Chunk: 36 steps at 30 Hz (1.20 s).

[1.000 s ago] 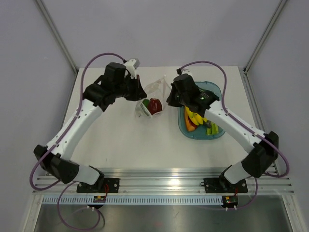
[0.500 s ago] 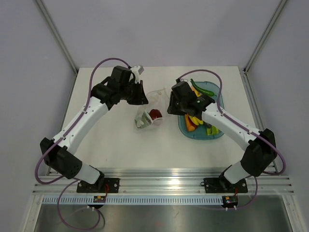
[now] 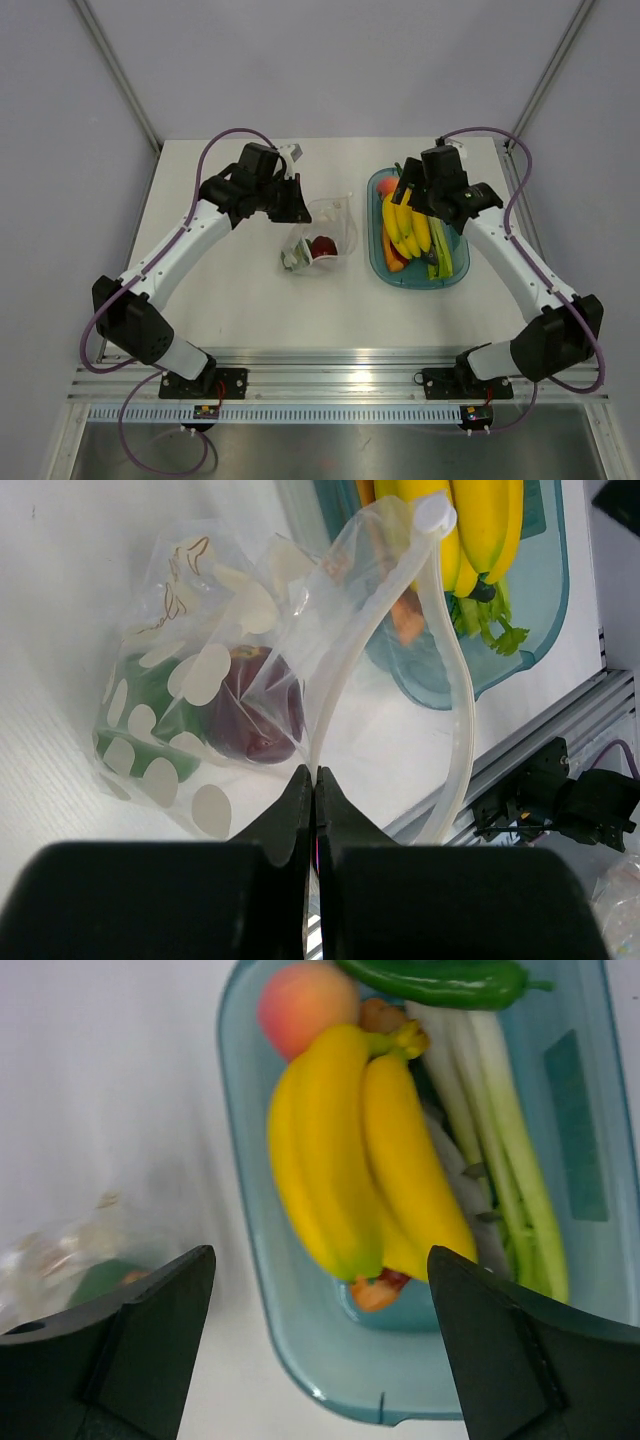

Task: Place the food in the zip-top bag and seal the zipper
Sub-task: Adjust the zipper food storage bag at the center of the board, then pick up the fake fruit from the bin.

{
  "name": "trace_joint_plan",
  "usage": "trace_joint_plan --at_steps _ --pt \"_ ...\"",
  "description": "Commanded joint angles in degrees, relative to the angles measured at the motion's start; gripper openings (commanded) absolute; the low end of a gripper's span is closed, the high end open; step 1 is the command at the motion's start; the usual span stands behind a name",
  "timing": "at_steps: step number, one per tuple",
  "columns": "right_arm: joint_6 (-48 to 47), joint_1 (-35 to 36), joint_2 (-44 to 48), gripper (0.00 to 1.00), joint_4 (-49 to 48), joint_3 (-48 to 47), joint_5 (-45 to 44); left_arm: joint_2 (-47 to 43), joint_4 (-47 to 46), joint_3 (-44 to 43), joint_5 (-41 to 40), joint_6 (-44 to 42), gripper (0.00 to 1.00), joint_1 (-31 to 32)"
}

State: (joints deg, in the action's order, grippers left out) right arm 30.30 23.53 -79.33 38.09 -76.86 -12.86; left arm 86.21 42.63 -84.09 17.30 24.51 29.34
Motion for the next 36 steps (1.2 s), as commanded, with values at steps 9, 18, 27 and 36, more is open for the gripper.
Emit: trace_joint_plan --at_steps 9,18,27,36 --pt "-10.1 -11.1 -12.7 0.99 -0.4 -2.8 10.7 -0.4 -3.3 0.5 1.9 0.7 0.00 0.3" --pt "-12.4 -12.4 -20.0 0.99 -3.7 -3.7 19.3 0.1 -3.3 0.2 1.6 0.8 0.00 0.5" --pt "-13.1 -12.4 -15.8 0.48 -4.2 -2.9 22.6 1.1 -3.3 -0.5 1.9 0.8 0.00 0.8" --pt "-11.9 -12.4 -7.2 0.13 -2.1 -2.3 23.0 2.0 -3.3 -1.2 1.9 0.6 0.00 0.8"
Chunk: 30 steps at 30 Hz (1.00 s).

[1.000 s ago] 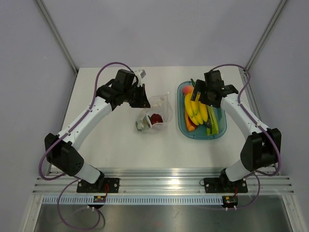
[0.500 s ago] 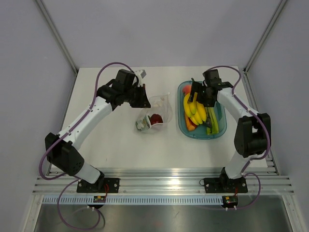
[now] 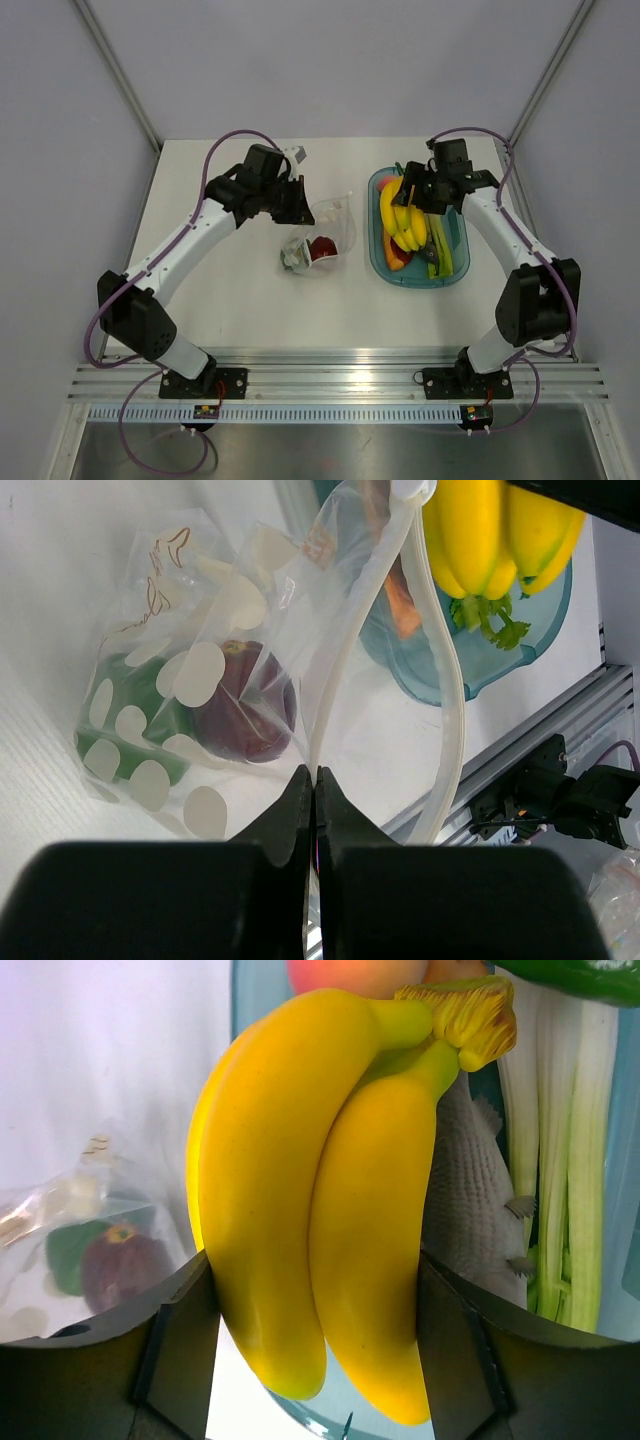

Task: Place the food in the zip-top bag and seal the zipper
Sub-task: Pick up the fake fruit from the bin, then place the fake fruit in the zipper food storage bag.

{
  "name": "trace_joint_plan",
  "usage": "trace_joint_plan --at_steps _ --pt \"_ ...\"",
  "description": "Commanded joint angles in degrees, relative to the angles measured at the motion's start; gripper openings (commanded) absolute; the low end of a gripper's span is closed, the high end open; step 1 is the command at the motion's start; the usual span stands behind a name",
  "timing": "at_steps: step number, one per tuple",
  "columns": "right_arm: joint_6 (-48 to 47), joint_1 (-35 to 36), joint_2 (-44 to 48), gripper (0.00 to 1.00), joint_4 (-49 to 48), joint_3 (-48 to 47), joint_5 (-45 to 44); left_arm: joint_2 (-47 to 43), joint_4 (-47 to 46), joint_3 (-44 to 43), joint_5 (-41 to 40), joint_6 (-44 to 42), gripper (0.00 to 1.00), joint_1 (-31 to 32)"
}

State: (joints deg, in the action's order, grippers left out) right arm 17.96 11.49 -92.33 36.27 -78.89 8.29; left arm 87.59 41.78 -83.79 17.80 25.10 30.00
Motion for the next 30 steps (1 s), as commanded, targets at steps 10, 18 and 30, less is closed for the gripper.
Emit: trace_joint_plan --at_steps 10,18,30 --pt "1.7 -0.3 15.4 0.13 4.2 -1.8 12.5 2.0 -1.4 -4.0 0.7 -1.1 0.00 0.1" --pt "3.8 -0.3 20.1 0.09 3.5 -5.7 33.3 2.1 -1.3 -4.5 0.3 -1.8 0.00 0.1" --pt "20.8 0.4 25.1 0.11 -16.4 7.1 59.3 3.5 -1.2 -6.8 0.0 -6.6 0.00 0.1"
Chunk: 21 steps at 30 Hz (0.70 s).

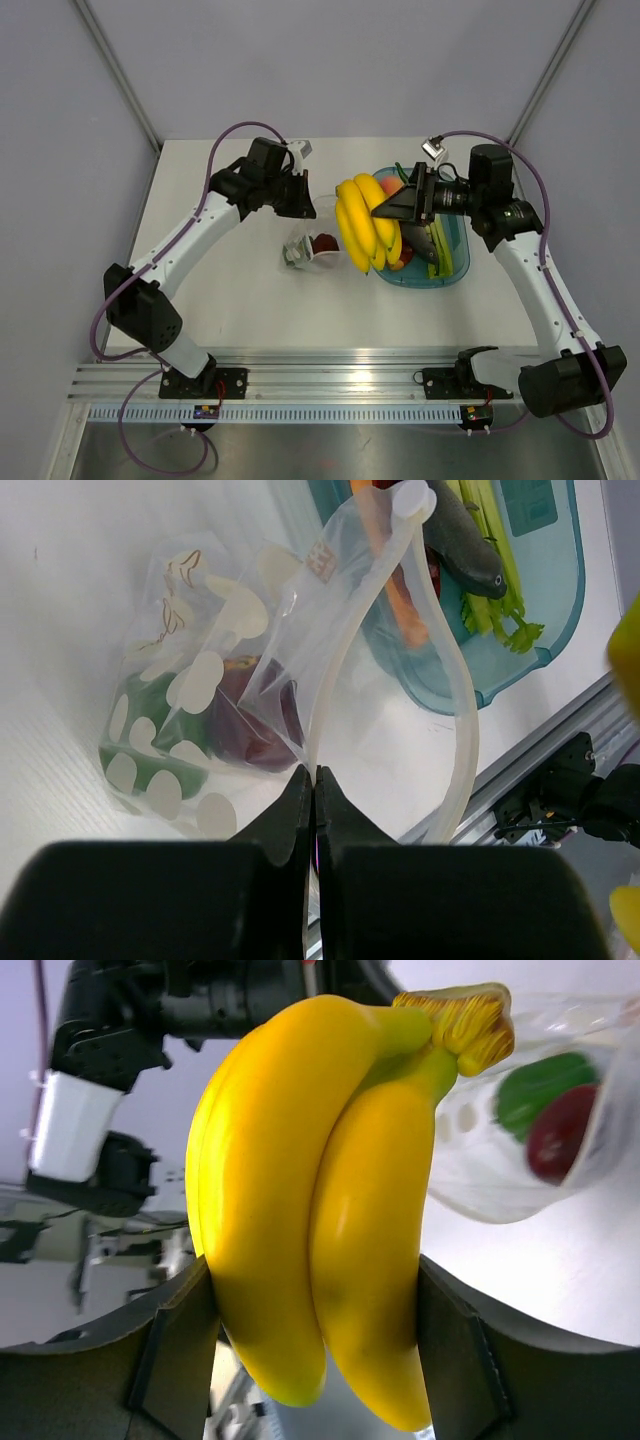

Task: Place the food in the zip-top bag and seal the zipper
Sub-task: Place the fake fruit in the zipper food storage bag.

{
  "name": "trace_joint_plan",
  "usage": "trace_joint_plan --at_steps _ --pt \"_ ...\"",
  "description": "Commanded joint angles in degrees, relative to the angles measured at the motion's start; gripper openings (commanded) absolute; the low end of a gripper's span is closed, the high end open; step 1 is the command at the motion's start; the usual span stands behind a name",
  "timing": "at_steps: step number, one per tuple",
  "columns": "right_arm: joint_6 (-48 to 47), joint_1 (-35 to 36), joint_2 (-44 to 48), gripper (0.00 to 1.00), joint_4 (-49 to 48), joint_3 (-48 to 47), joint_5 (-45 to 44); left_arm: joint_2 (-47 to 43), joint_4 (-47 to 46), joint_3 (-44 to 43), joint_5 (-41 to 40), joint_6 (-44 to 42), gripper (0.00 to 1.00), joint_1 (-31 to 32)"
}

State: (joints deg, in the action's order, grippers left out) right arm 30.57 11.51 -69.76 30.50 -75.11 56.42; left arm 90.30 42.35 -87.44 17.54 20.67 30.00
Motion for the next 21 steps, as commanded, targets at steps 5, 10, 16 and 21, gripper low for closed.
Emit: trace_joint_plan --at_steps 5,10,16,21 --pt "13.7 1.1 4.0 0.11 -15.3 8.7 14.3 1.3 -3.0 -2.7 2.1 -2.6 0.00 0.1" --pt "13.6 1.8 3.2 0.10 -13.9 9.2 15.0 2.1 -3.6 -4.5 3.6 -3.2 0.00 0.1" --pt "14.6 3.2 -1.0 0.03 -11.4 7.9 13.0 2.2 -3.3 -5.8 4.6 -4.1 0.00 0.1" --pt "12.2 3.6 -5.4 0.09 -4.9 4.7 9.1 1.0 -3.7 -4.4 5.0 -5.2 0.00 0.1"
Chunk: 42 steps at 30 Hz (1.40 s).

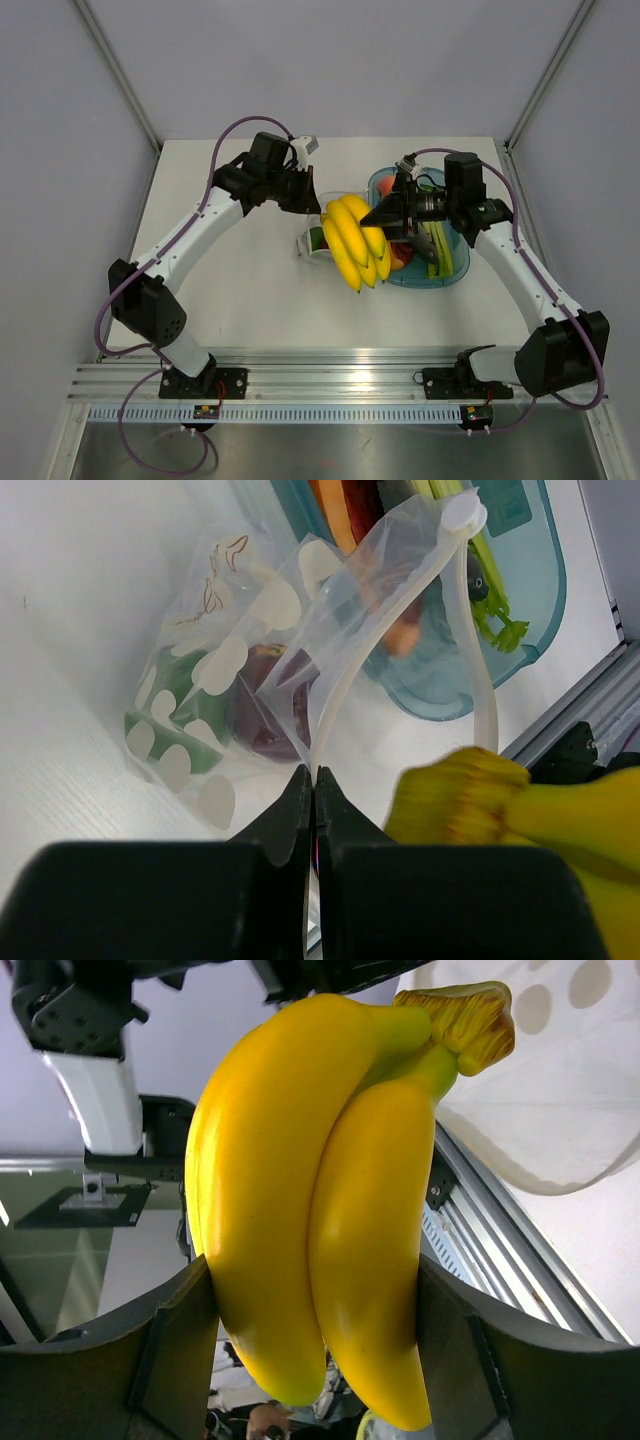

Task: Place the food in the zip-top bag and seal the zipper
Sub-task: Place the fake fruit in the zipper food storage bag.

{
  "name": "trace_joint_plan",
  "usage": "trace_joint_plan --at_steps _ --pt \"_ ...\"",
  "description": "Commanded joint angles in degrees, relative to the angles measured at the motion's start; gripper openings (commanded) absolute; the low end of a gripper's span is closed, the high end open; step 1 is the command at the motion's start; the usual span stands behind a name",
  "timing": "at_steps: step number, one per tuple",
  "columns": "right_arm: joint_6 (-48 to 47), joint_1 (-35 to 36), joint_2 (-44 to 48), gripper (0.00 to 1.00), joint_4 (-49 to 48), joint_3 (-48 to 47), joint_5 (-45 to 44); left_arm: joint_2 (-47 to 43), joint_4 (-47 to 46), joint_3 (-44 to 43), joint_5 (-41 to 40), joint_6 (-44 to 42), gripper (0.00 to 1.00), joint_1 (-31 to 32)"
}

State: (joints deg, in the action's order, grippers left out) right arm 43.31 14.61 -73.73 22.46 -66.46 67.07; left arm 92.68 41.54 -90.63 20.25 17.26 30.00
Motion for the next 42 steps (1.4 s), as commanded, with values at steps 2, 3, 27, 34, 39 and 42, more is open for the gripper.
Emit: trace_joint_plan --at_steps 2,3,27,34,39,42 --pt "-0.5 0.5 -3.0 0.11 4.8 -5.3 -3.2 -2.1 -3.2 -0.1 2.9 -1.8 0.00 0.1" --pt "-0.4 0.5 -3.4 0.11 4.9 -5.6 -3.4 -2.2 -3.7 0.4 3.1 -2.0 0.00 0.1" --pt "9.1 0.6 -17.4 0.51 17.4 -15.3 -16.6 -4.4 -6.1 3.6 8.6 -2.8 0.00 0.1" --pt "14.4 0.6 -14.7 0.78 14.6 -16.7 -19.1 -4.4 -6.6 4.9 8.3 -2.4 0.00 0.1" --pt "12.7 0.6 -13.7 0.87 16.7 -16.7 -19.3 -4.2 -7.3 5.2 8.5 -2.0 0.00 0.1" --pt "11.5 0.6 -13.5 0.97 17.5 -16.5 -19.2 -4.1 -7.4 5.1 8.9 -1.7 0.00 0.1"
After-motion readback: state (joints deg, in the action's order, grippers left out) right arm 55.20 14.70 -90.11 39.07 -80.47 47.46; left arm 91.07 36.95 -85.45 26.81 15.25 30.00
